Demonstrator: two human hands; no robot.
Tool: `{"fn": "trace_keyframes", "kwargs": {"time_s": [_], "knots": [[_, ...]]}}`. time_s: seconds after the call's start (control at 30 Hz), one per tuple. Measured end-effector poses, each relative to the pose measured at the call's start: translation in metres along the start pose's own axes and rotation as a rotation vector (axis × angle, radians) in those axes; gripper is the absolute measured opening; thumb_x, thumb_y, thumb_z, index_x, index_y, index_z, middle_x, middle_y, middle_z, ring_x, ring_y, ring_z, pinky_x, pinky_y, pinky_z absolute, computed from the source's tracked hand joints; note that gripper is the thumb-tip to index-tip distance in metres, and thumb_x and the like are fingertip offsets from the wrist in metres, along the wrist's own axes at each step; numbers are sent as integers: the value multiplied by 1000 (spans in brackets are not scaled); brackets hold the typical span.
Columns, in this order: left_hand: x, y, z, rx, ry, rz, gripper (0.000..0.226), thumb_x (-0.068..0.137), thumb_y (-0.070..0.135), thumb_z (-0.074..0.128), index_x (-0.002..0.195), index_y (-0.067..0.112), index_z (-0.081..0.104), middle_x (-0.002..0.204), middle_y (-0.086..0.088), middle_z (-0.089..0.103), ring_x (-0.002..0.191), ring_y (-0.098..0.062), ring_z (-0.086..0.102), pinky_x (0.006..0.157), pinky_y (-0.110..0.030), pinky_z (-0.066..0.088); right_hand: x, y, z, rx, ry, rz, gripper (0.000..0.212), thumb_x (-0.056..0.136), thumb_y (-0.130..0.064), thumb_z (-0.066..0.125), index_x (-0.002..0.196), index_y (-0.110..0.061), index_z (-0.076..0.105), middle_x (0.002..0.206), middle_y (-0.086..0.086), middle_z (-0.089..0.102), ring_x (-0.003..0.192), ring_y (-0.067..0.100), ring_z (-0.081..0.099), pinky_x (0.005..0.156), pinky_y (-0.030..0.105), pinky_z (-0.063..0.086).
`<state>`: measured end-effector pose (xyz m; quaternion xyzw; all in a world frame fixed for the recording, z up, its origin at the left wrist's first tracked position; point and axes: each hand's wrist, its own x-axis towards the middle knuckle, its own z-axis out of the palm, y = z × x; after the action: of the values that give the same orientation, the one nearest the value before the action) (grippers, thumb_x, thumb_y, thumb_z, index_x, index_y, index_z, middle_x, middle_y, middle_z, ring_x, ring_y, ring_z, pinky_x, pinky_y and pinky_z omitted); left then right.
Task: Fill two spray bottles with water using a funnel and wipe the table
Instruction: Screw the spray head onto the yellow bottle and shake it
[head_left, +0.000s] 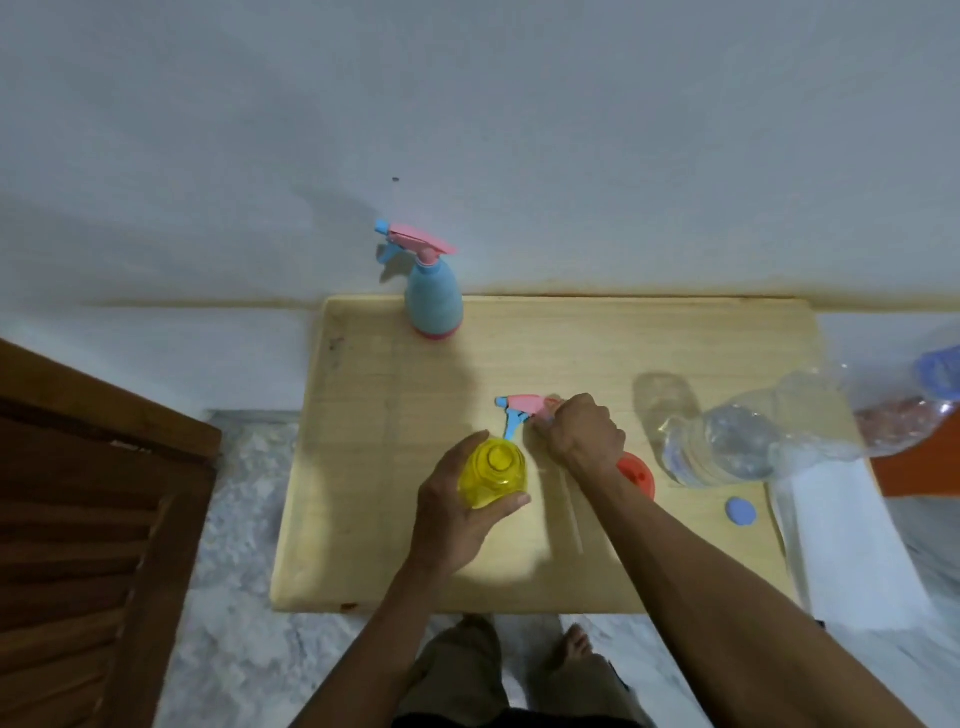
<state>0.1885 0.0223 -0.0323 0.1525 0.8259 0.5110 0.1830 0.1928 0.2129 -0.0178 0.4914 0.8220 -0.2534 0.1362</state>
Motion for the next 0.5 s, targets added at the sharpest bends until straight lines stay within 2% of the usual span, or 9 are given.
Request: {"fn": "trace_keyframes", "kwargs": {"time_s": [0.1,0.17,0.23,0.27,0.33,0.43,0.47,0.5], "knots": [[-1,6,-4,-77,44,-41,79,56,35,96,127,29,63,120,13,69,106,5,64,93,-17,51,-3,1,-3,100,-13,-26,42,86,-48,64,106,-11,64,112,12,68,110,35,63,94,40,47],[-3,13,-8,-142,77,-53,74,55,35,93,123,33,63,117,12,69,103,6,64,89,-13,50,-6,3,-13,187,-3,-75,31,90,-46,62,88,-15,66,95,8,68,101,35,65,83,37,47],[-5,20,-13,-196,97,-55,73,56,30,93,121,32,62,117,10,68,103,8,62,86,-10,49,-13,5,-30,327,29,-135,37,94,-39,62,67,-16,54,71,2,57,82,32,61,66,32,41],[-7,23,-16,-228,96,-63,75,56,30,95,123,30,61,119,7,68,104,7,62,87,-12,51,-18,6,-40,417,55,-169,41,95,-35,62,62,-16,49,62,-2,50,71,28,55,60,32,38],[-11,32,-20,-295,87,-76,82,54,37,95,127,26,61,121,1,69,108,-7,65,91,-24,56,-31,11,-65,588,112,-220,42,96,-33,63,62,-15,47,56,-5,42,58,19,42,52,27,32],[-23,45,-22,-362,83,-49,84,55,45,88,131,23,60,119,-5,71,109,-26,68,94,-41,57,-59,21,-107,851,200,-284,37,94,-38,66,67,-13,59,53,-9,40,51,10,33,57,30,29],[-29,52,-22,-370,81,-33,83,57,45,87,131,22,60,118,-5,71,109,-27,68,94,-43,57,-71,24,-121,934,226,-310,35,94,-39,66,70,-13,63,55,-5,44,54,10,34,59,29,30],[-37,58,-21,-371,79,-13,82,58,45,86,132,22,59,118,-5,71,109,-26,68,94,-42,57,-84,27,-136,1009,247,-339,35,95,-40,66,78,-9,67,63,9,49,59,10,39,62,30,32]]}}
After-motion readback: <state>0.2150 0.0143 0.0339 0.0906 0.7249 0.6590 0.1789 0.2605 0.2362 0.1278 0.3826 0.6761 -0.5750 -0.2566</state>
